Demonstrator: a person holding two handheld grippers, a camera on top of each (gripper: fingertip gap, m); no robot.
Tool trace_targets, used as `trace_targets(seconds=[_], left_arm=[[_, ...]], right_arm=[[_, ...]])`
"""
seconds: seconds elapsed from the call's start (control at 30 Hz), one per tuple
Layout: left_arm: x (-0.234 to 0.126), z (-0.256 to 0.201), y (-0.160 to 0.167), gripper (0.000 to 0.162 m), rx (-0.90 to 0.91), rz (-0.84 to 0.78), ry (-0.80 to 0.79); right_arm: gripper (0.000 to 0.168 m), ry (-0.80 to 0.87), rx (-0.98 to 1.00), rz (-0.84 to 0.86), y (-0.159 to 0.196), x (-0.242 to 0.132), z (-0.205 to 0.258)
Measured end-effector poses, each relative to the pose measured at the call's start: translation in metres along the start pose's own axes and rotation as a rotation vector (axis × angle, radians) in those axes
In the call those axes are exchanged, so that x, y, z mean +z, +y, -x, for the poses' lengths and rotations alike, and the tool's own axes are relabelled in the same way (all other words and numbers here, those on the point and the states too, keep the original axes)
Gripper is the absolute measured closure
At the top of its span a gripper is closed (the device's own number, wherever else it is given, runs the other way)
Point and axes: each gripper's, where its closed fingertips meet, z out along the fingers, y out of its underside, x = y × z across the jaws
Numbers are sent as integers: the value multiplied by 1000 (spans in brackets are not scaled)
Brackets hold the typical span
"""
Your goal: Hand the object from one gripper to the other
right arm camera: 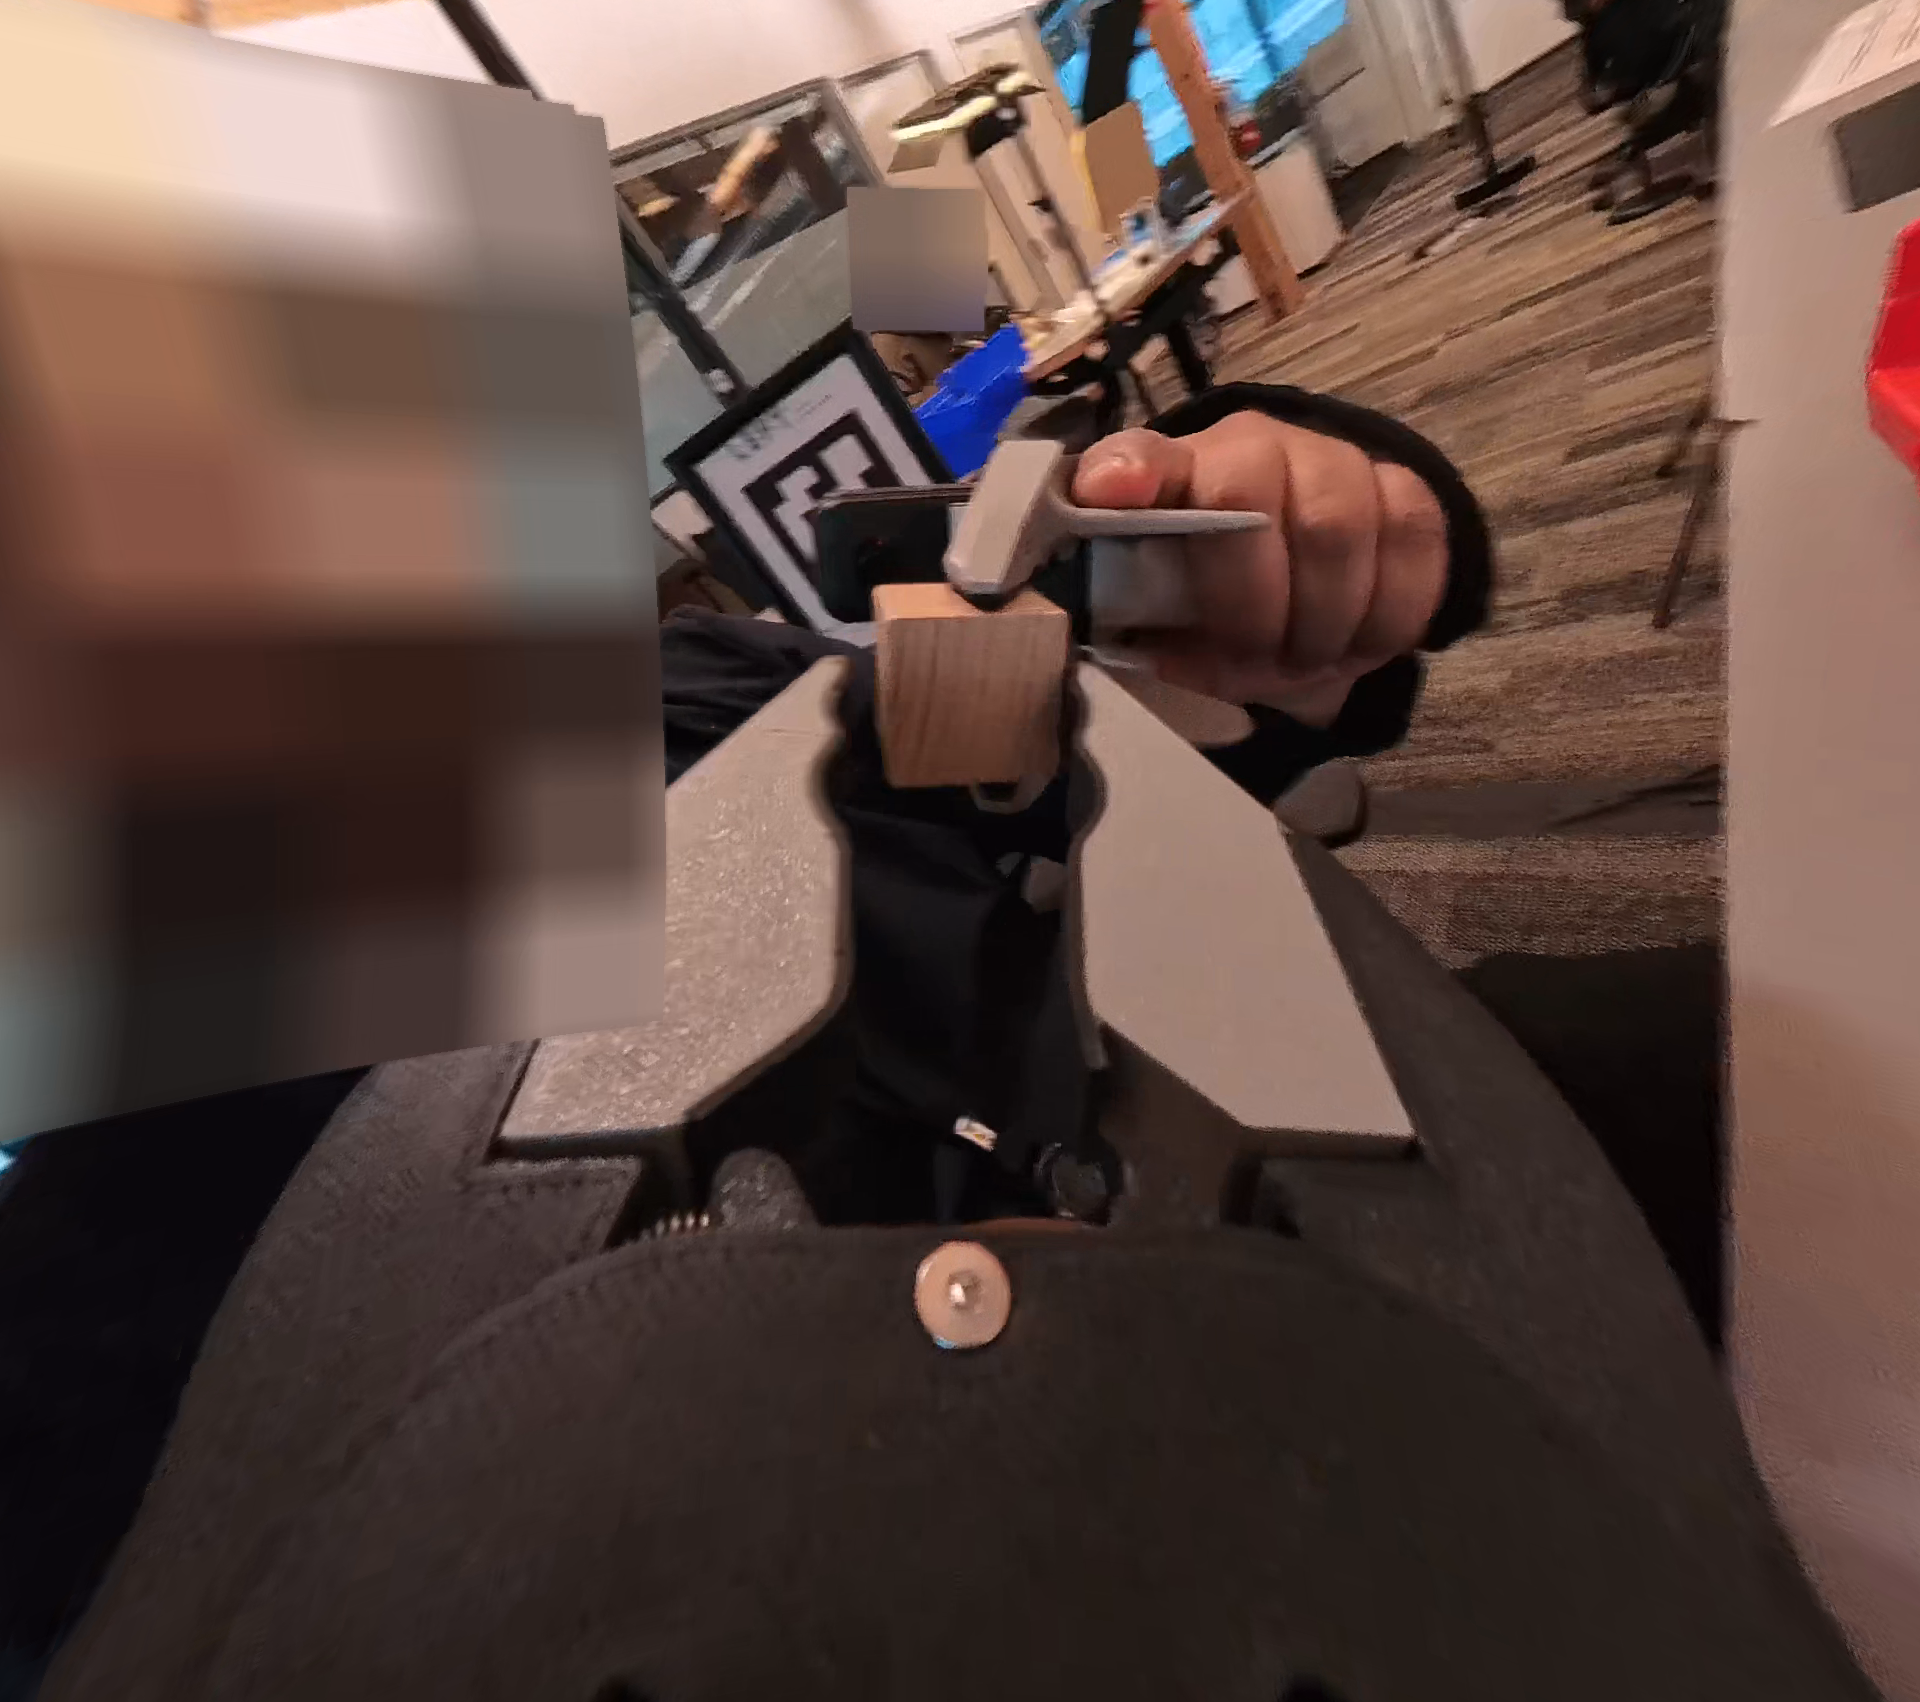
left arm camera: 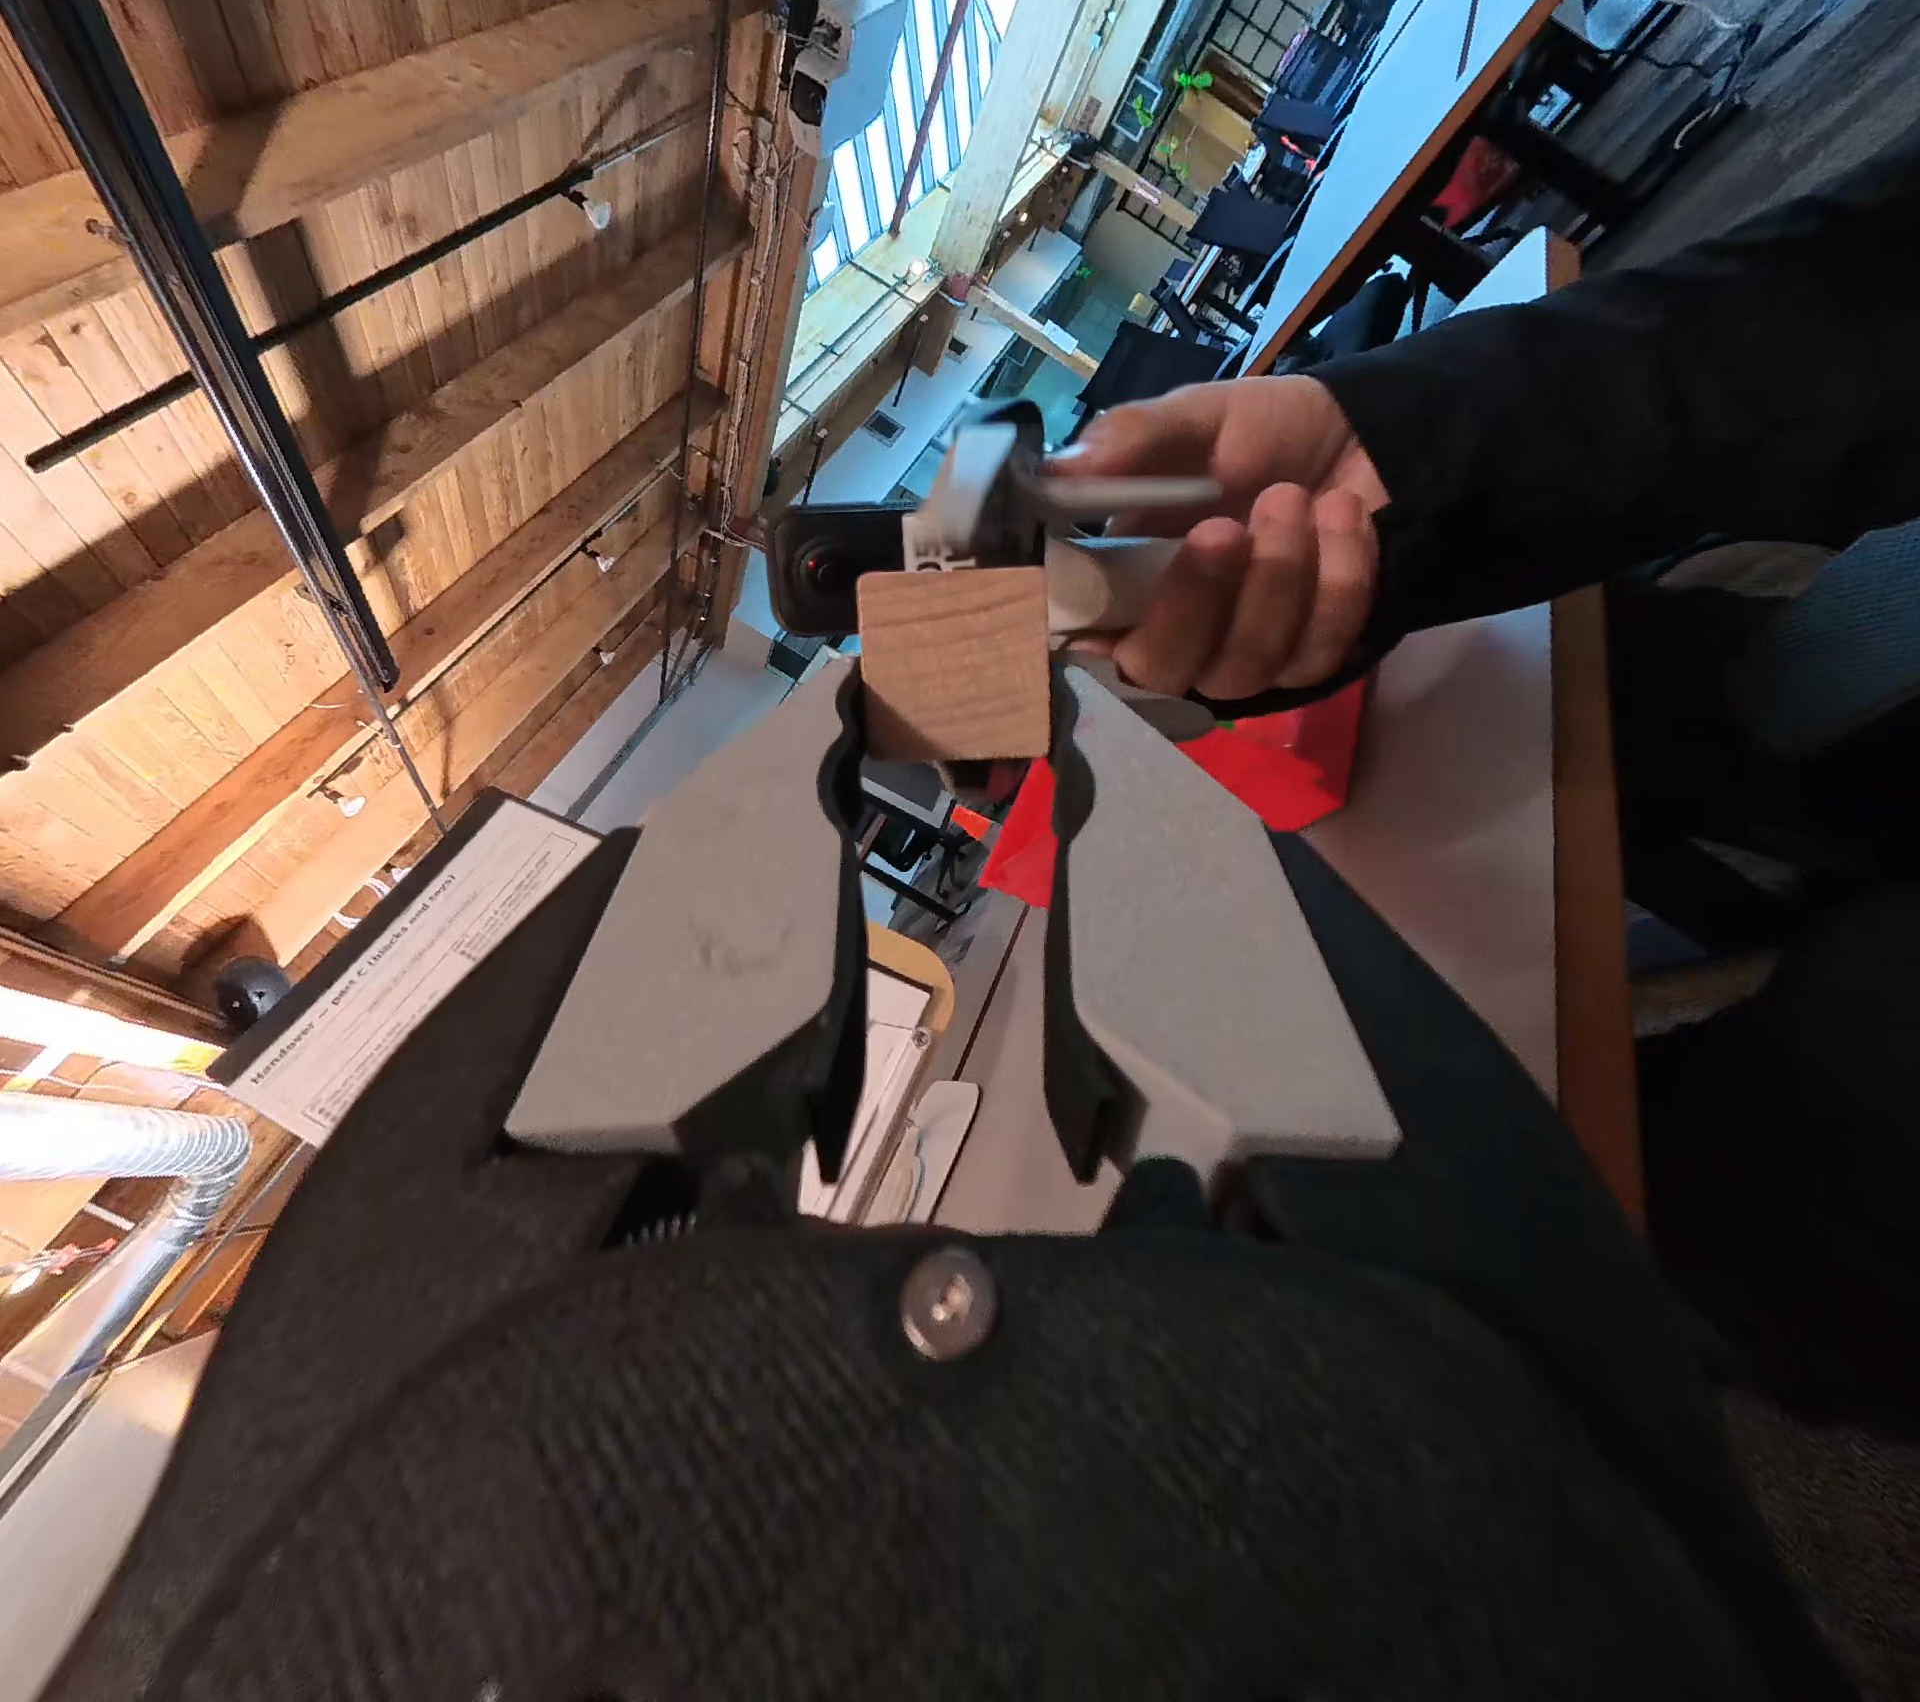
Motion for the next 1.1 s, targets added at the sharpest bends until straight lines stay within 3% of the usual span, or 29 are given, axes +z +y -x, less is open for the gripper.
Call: trace_targets(seconds=[0.03,0.3,0.43,0.5,0.6,0.67,0.73,0.83,0.93,1.1], left_arm=[[0,1,3,131,-4,15,-2],[-2,3,28,130,-115,124,27],[-14,23,30,127,-112,130,-42],[-24,38,33,127,-109,145,-93],[-37,59,36,129,-128,154,-165],[-44,70,35,132,-139,140,-203],[-48,77,34,134,-141,133,-228],[-51,83,39,137,-151,157,-253],[-51,92,62,137,-220,255,-299],[-78,114,143,137,-425,643,-481]], right_arm=[[136,24,-16,-5,-1,0,-5],[137,96,3,-41,-6,-8,-25],[137,235,-61,-118,-26,-48,-25],[137,466,-164,-170,-42,-94,-30],[137,1114,-274,-180,-48,-217,-56],[137,1504,-216,-148,-32,-305,-60],[137,1703,-116,-104,-8,-360,-57],[137,1734,39,-9,26,-386,-66],[137,1743,171,220,64,-390,-87],[137,1632,274,472,100,-363,-123]])
